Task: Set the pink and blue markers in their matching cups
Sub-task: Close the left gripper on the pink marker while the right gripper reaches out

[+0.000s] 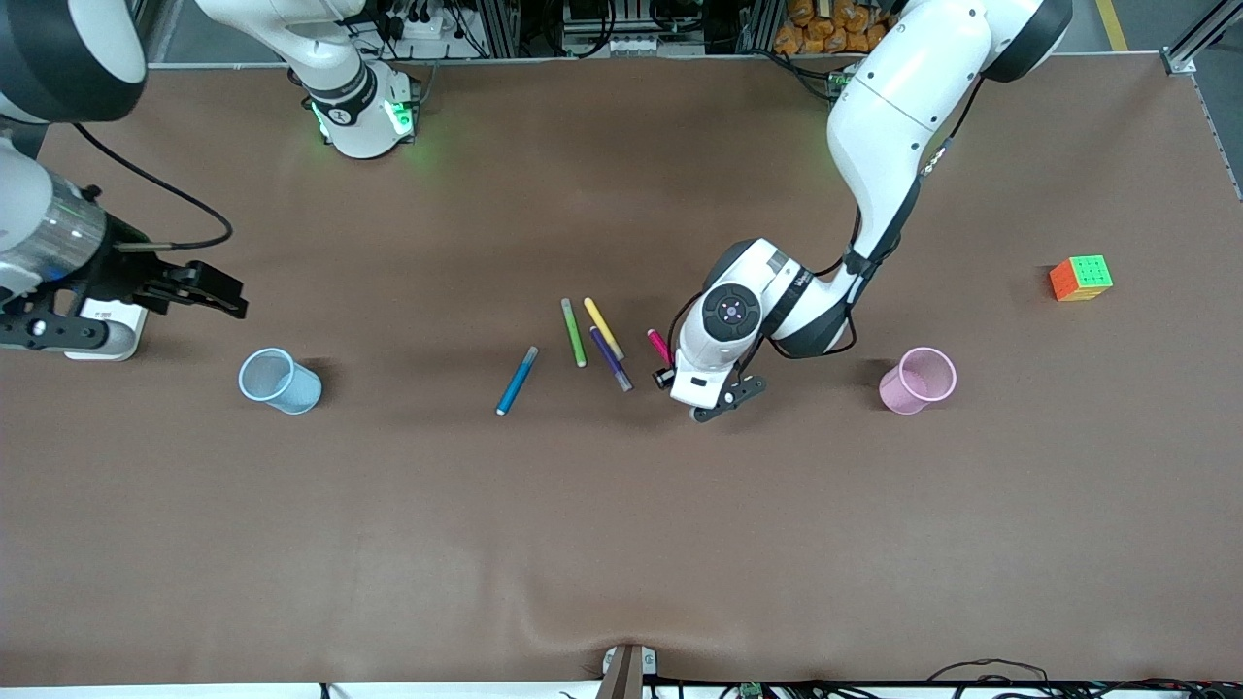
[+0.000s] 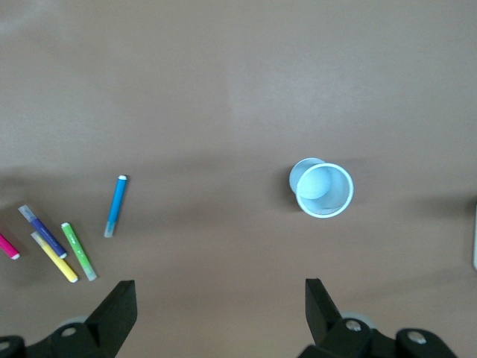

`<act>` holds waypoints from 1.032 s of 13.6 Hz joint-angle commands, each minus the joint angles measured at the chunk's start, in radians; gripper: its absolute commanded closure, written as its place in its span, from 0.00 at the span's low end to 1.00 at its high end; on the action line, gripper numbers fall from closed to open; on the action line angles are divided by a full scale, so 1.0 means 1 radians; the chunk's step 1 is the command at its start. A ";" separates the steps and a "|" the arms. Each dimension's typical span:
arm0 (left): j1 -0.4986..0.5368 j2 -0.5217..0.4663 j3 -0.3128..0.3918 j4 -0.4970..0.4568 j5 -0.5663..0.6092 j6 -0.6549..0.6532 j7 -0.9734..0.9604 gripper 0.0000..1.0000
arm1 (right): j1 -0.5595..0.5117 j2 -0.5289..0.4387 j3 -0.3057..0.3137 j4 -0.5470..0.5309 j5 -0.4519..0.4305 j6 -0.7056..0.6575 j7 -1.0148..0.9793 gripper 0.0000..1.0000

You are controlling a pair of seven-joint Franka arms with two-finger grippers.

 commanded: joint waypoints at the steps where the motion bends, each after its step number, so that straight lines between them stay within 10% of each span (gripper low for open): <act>1: -0.017 0.015 0.013 0.020 0.017 0.005 -0.025 0.54 | 0.011 0.033 -0.004 0.033 0.044 0.010 0.054 0.00; 9: -0.019 0.018 0.024 0.022 0.019 0.005 -0.026 0.86 | 0.088 0.123 -0.004 0.030 0.120 0.082 0.279 0.00; 14: -0.008 -0.014 0.027 0.022 0.021 -0.007 -0.025 0.87 | 0.187 0.245 -0.004 0.027 0.131 0.200 0.501 0.00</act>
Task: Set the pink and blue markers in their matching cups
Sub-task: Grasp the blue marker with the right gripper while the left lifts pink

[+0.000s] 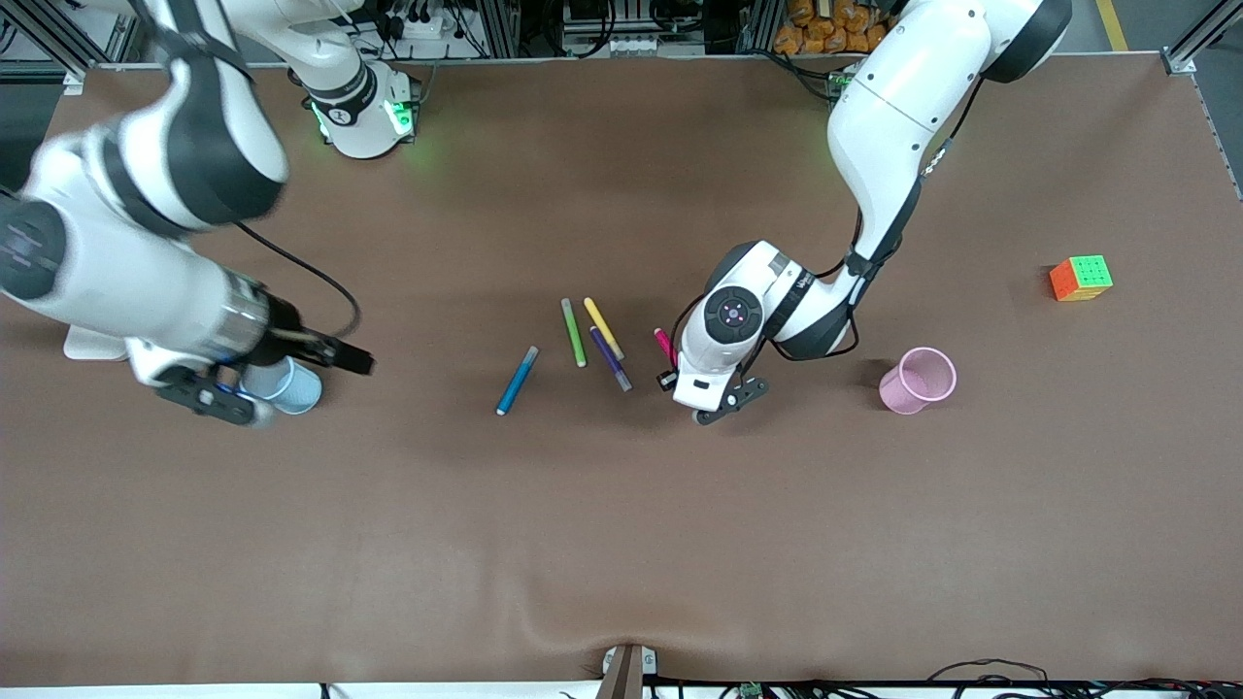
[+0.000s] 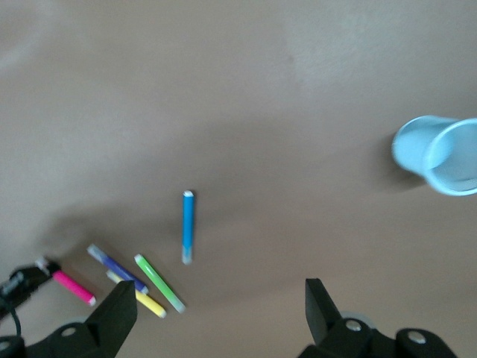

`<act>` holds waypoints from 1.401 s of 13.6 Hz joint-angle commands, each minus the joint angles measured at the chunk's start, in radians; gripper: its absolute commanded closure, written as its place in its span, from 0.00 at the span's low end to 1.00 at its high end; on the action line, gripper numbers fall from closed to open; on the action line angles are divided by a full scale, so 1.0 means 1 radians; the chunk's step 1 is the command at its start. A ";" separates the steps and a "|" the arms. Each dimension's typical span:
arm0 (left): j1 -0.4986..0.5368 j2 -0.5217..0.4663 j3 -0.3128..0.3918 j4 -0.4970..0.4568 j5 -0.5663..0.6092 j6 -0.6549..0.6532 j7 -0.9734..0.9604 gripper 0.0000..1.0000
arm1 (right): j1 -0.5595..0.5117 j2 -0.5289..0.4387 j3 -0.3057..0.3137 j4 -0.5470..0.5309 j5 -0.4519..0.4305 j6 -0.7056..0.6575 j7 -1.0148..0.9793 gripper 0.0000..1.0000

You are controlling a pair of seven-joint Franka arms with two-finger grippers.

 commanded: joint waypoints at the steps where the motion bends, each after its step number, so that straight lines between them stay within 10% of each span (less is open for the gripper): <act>1: 0.002 -0.030 0.011 0.010 0.021 -0.013 -0.024 0.87 | 0.066 0.053 -0.005 0.027 0.010 0.020 0.173 0.00; 19: 0.163 -0.309 0.025 -0.001 0.177 -0.329 -0.014 0.88 | 0.288 0.324 -0.008 -0.114 -0.016 0.382 0.387 0.00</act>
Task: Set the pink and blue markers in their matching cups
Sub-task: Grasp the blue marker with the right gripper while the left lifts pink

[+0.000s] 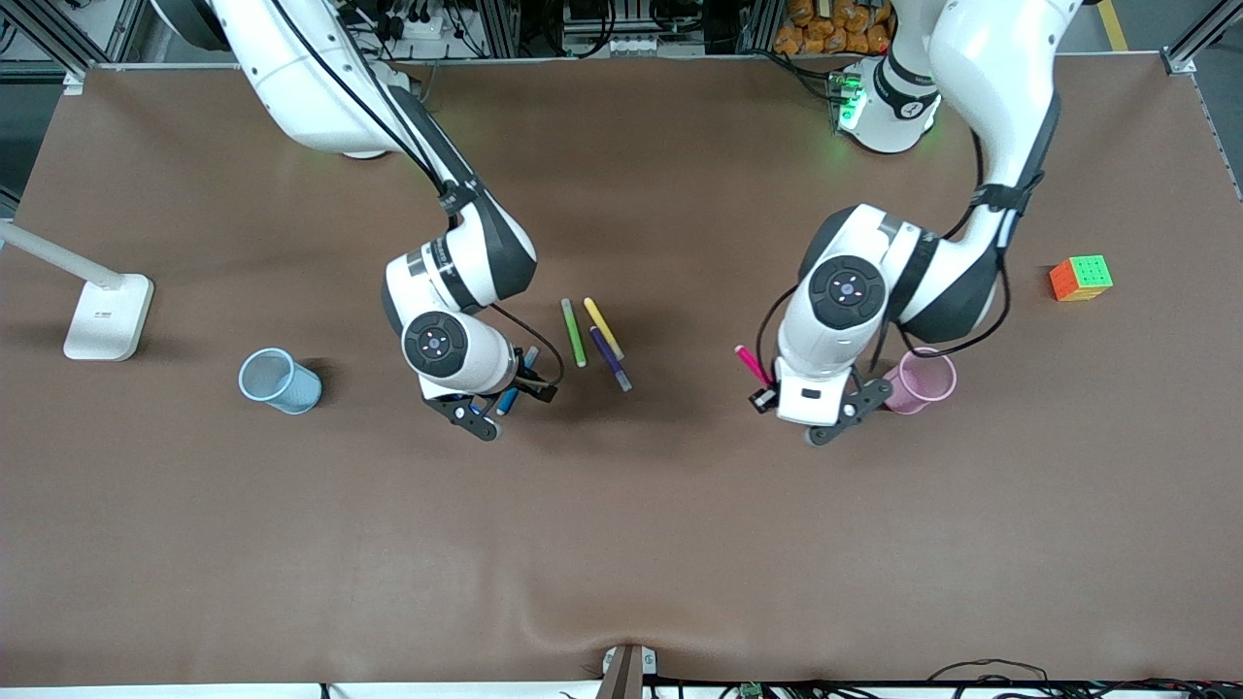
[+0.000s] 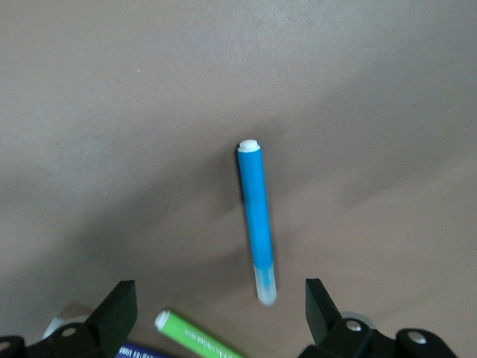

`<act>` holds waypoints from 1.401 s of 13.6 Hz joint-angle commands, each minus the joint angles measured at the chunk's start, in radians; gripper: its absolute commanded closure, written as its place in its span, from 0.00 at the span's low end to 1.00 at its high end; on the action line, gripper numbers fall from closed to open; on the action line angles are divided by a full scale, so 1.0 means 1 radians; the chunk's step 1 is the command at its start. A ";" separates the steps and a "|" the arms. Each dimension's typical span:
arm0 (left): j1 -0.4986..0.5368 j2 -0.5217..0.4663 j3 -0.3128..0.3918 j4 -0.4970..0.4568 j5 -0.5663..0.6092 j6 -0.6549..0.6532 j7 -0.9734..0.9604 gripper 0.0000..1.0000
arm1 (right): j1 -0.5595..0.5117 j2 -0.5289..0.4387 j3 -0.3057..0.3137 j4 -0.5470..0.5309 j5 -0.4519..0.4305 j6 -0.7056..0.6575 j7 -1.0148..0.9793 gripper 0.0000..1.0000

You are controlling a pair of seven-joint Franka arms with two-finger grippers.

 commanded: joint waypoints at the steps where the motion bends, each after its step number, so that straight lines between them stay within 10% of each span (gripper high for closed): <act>1: 0.029 -0.051 -0.001 -0.025 0.068 -0.049 -0.012 0.88 | 0.026 0.010 -0.007 -0.018 -0.045 0.033 -0.014 0.00; 19: 0.172 -0.146 -0.001 -0.174 0.441 -0.172 -0.211 0.88 | -0.037 0.082 -0.010 -0.014 -0.108 0.128 -0.232 0.66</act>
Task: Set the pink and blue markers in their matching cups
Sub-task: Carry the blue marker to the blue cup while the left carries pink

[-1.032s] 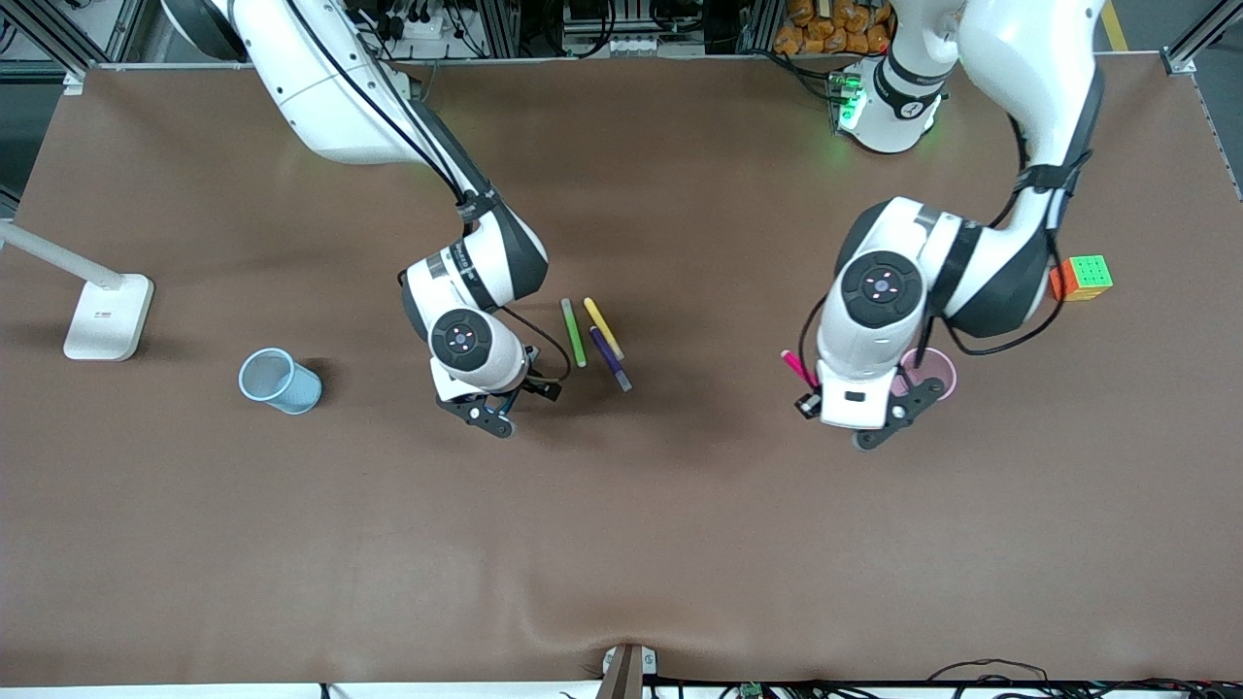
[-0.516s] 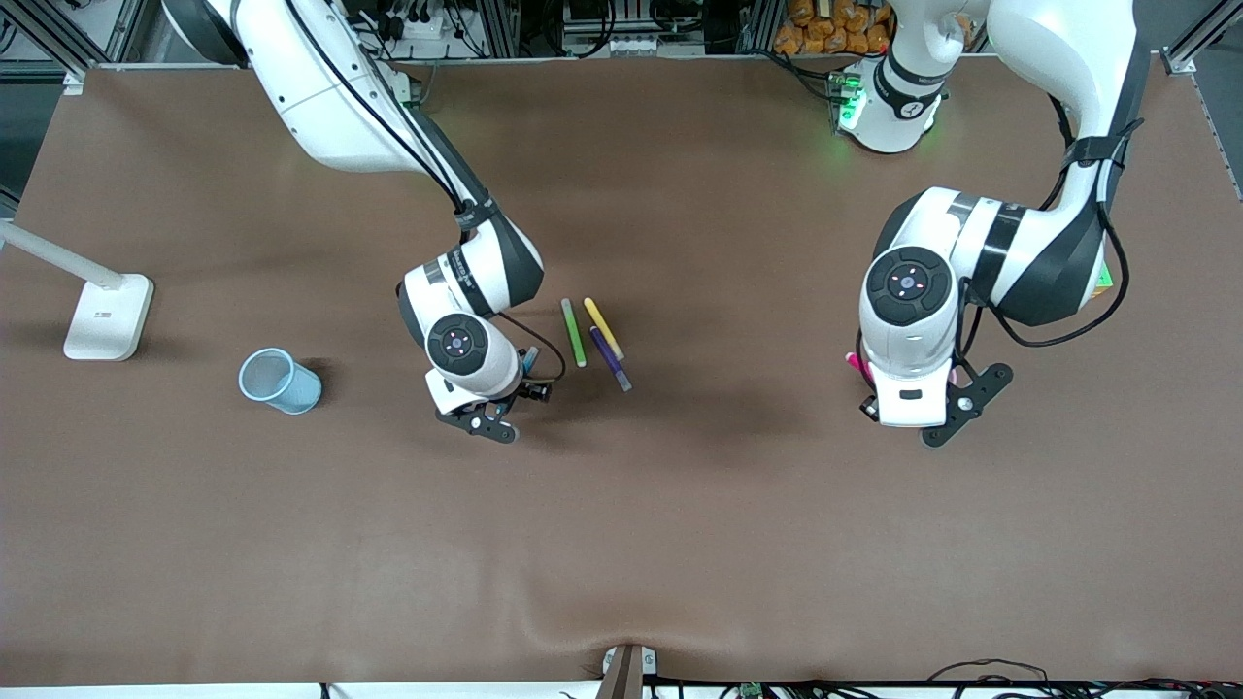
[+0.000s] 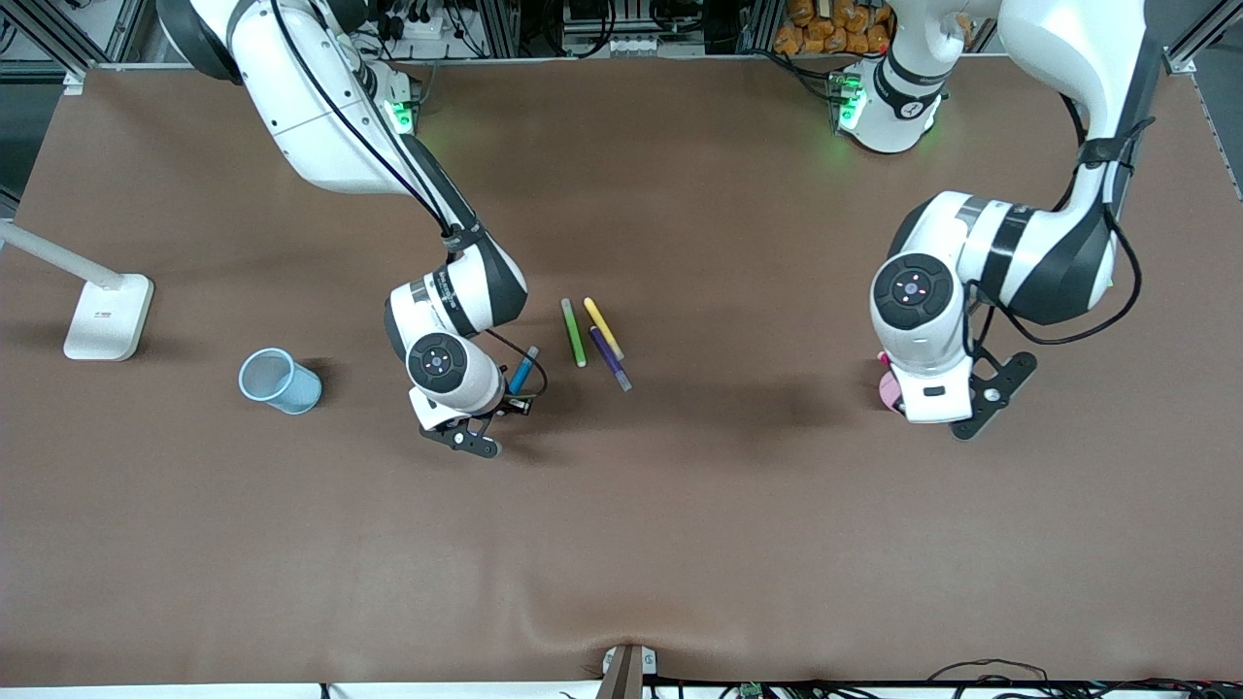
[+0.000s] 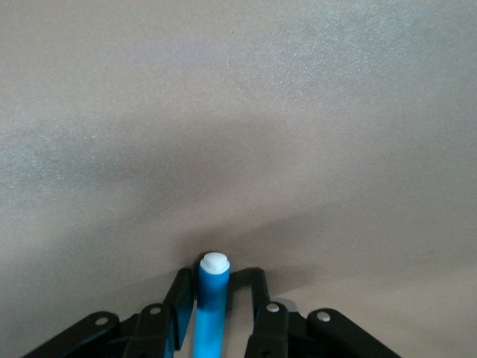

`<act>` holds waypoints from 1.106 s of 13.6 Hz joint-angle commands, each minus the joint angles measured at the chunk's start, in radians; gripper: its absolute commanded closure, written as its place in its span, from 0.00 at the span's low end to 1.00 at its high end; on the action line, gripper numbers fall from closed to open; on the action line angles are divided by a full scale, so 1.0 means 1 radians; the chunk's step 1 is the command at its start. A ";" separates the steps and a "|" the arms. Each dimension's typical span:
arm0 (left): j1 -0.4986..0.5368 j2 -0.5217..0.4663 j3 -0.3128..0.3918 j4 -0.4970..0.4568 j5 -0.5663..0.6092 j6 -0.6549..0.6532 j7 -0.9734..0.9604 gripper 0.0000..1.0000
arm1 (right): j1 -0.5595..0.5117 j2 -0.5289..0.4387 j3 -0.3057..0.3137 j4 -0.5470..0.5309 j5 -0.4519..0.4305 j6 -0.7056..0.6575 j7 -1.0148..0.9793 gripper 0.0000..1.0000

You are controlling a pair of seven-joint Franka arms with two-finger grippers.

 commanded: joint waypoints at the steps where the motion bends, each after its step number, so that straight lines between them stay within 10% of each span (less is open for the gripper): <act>1: 0.034 -0.033 -0.008 -0.060 0.068 0.010 -0.036 0.88 | -0.012 -0.002 0.012 0.007 -0.004 0.002 0.000 0.70; 4: 0.045 -0.020 -0.008 -0.070 0.141 0.013 -0.102 0.88 | -0.021 -0.002 0.013 0.016 -0.001 0.000 0.002 1.00; 15: 0.020 0.085 -0.015 -0.117 0.356 0.013 -0.424 0.88 | -0.254 -0.134 0.013 0.154 -0.003 -0.323 -0.372 1.00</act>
